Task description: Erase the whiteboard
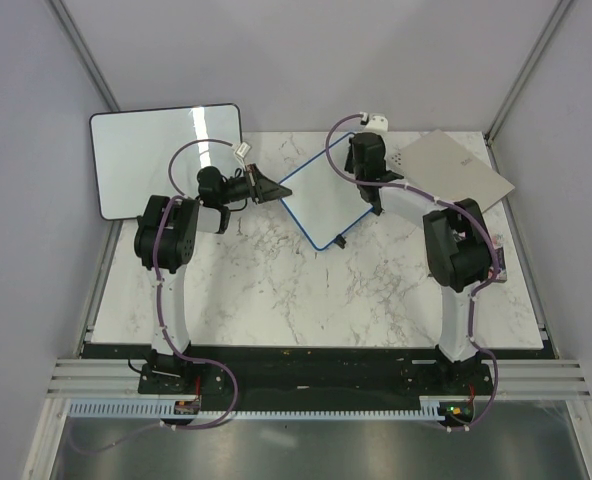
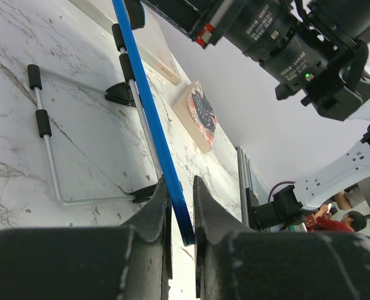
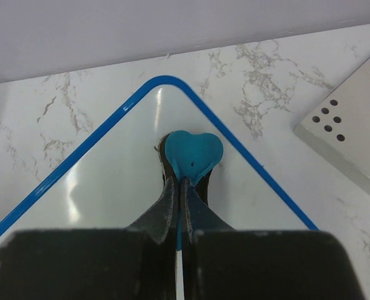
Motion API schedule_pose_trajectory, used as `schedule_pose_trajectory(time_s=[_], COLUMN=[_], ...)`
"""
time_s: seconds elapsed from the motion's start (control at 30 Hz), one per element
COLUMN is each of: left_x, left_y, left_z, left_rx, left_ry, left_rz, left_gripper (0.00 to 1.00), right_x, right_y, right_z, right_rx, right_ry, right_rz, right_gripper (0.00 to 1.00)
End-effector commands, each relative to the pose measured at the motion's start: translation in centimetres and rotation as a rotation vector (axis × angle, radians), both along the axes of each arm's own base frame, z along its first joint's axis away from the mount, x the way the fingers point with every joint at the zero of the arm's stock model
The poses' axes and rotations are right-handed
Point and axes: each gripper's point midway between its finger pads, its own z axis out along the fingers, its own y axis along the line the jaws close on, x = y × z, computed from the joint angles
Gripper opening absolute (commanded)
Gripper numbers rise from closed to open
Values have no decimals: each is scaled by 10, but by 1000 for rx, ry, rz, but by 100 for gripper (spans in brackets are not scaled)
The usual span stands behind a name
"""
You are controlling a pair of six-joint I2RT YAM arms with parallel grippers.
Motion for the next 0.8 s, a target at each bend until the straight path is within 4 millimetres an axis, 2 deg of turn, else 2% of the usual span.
schedule_pose_trajectory(time_s=[0.0,0.1,0.23,0.27,0.3,0.33,0.53,0.77], left_x=[-66,-67,-66,-66,-66,-67,-66,-66], left_y=[-16,-16,-16,-17,-16,-16,-16,-17], left_z=[46,46,46,46,46,46,44,43], left_rx=[9,9,9,8,9,8,9,8], left_ry=[-495,-495,-494,-492,-494,-492,-489,-486], left_rz=[-289,-292,-289,-290,-289,-291,-288,-288], left_gripper=[2,2,2,2,2,2,2,2], right_x=[-11,-15,-34,-45,-49,-59,-81,-102], right_y=[-53,-61,-55,-55,-52,-50,-38,6], right_z=[-94,-107,-127,-137,-136,-144,-139,-125], right_rx=[-91,-68,-20,-12,2,17,54,10], right_ry=[257,295,354,382,377,397,417,401], right_rz=[-110,-131,-98,-94,-76,-67,-7,113], right_gripper=[0,0,0,0,0,0,0,0])
